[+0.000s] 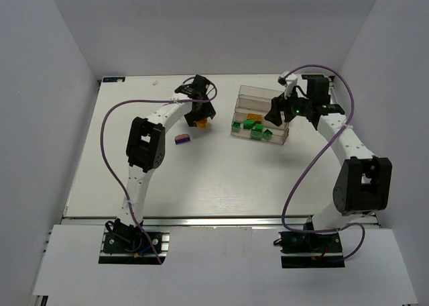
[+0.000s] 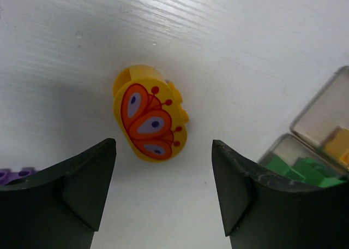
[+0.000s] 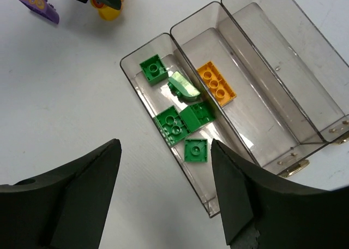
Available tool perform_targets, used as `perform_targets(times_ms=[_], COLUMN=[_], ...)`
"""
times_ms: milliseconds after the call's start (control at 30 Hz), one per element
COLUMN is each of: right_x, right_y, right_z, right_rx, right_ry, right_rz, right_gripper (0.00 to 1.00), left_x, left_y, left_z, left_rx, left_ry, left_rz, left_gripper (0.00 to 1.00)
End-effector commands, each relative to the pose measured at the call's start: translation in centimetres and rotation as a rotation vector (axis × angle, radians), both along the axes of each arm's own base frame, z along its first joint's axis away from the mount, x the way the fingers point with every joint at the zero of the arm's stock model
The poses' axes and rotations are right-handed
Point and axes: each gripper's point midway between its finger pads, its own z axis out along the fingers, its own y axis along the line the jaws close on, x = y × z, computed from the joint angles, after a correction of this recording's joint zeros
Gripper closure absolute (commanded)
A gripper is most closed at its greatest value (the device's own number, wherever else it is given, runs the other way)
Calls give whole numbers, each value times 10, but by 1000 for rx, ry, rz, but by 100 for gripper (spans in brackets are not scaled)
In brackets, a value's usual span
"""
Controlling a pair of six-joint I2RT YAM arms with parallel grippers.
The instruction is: Sort the legos into containers by color
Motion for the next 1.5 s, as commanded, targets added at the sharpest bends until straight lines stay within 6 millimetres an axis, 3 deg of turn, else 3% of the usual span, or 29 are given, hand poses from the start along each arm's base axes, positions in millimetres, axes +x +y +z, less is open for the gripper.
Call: perform_targets(times_ms=[0,167,367,500,567,600,633,667,700,733,767,867,933,1167,1200,1233,1467], right_x=[-7,-12,-16,-24,-29,-32,-33,-36,-39,-38,-39,-43,-45,-52,-53,-55,-60], right_y=[2,-2,-6,-7,-7,-8,-8,-8,-8,-9,-11,-11,-11,-13,-14,-14,-14], right_z=[33,35,35,37,34,38,39,35,39,42,42,42,41,37,38,35,33], right_rx=[60,56,65,81,85,87,90,91,95,98,98,111,114,111,109,109,129], right_ry=[-77,-93,-88,-85,-78,-93,-102,-93,-106,-129,-135,-144,-139,-124,-128,-122,-108], right_rz=[1,-11,-30,-34,-32,-31,-30,-33,-35,-40,-51,-63,-69,-80,-83,-84,-99], right_gripper=[27,28,30,33,39,43,56,67,80,100,100,100,100,100,100,100,100], left_x=[9,12,15,21,22,19,14,10,7,6,-9,-17,-18,0,7,11,30], left_y=[6,4,9,0,-20,-33,-55,-63,-71,-86,-95,-112,-123,-161,-164,-166,-173], left_z=[7,1,2,27,53,66,75,101,111,130,135,147,140,138,146,136,125], left_rx=[33,39,39,-6,-71,-100,-168,-220,-262,-313,-378,-444,-462,-532,-535,-539,-555], left_ry=[-25,-15,-19,-86,-161,-201,-248,-305,-339,-416,-412,-452,-429,-428,-450,-433,-445], left_rz=[9,7,13,-31,-132,-192,-317,-367,-412,-472,-540,-628,-645,-653,-644,-633,-564], left_gripper=[20,29,53,73,80,81,82,83,84,84,85,87,87,85,84,81,72])
